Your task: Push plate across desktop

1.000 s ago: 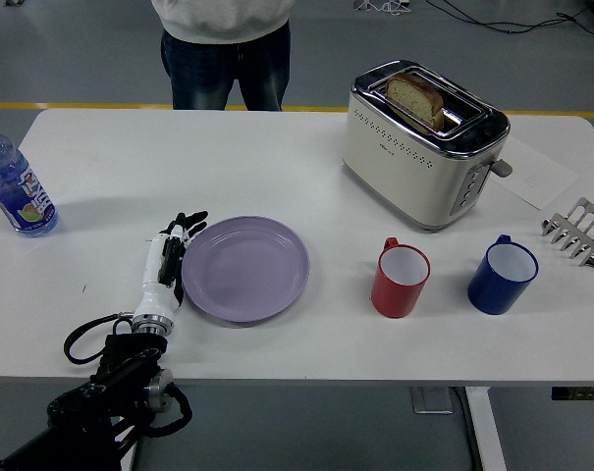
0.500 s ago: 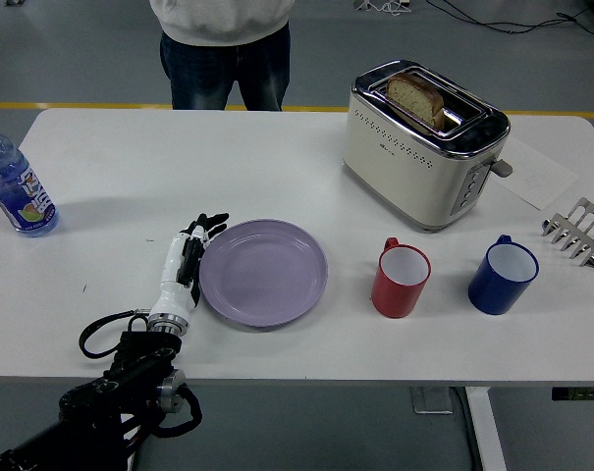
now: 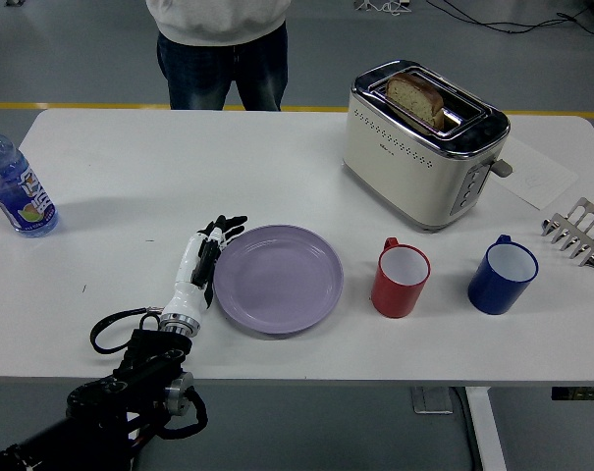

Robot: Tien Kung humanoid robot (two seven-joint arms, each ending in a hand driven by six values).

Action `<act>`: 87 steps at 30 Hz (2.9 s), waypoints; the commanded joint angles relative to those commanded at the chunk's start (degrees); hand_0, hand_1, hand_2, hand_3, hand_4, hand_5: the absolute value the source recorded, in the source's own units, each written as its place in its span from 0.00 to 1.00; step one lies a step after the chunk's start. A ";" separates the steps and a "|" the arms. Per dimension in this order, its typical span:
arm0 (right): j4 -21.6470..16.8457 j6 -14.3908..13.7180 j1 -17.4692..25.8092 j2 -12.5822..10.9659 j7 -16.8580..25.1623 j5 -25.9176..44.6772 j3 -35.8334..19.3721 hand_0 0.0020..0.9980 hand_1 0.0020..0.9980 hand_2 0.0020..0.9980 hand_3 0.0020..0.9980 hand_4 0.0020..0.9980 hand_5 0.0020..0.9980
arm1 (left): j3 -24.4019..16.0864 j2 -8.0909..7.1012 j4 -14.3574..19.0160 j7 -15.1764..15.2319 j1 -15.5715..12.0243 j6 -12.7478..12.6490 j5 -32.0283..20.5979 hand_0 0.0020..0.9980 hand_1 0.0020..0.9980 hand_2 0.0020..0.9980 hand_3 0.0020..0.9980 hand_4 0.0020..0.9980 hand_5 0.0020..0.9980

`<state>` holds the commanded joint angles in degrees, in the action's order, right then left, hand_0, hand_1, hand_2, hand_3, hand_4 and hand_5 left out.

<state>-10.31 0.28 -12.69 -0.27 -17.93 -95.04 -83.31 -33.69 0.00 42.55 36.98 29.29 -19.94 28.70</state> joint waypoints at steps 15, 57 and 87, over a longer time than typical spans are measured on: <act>0.00 -0.04 -0.03 0.05 -0.02 0.28 0.09 0.64 0.61 0.64 0.58 0.36 0.15 | -6.11 0.00 -0.87 0.00 -0.34 -1.66 1.53 0.79 0.80 0.78 0.65 0.44 0.96; 0.00 -0.39 0.20 -0.87 0.50 0.43 -0.42 0.64 0.61 0.64 0.58 0.36 0.15 | -59.16 -15.71 23.39 -27.43 -22.18 23.61 4.97 0.49 0.62 0.64 0.59 0.46 0.95; 0.00 -0.60 -0.54 -1.00 0.62 0.31 -0.76 0.64 0.61 0.64 0.58 0.36 0.15 | -61.22 -14.13 22.68 -37.75 -23.62 29.60 1.06 0.55 0.65 0.66 0.63 0.50 1.00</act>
<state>-10.31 -0.32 -13.22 -1.27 -17.31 -94.74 -84.06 -94.91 -14.13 65.23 -0.77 5.67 9.66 29.76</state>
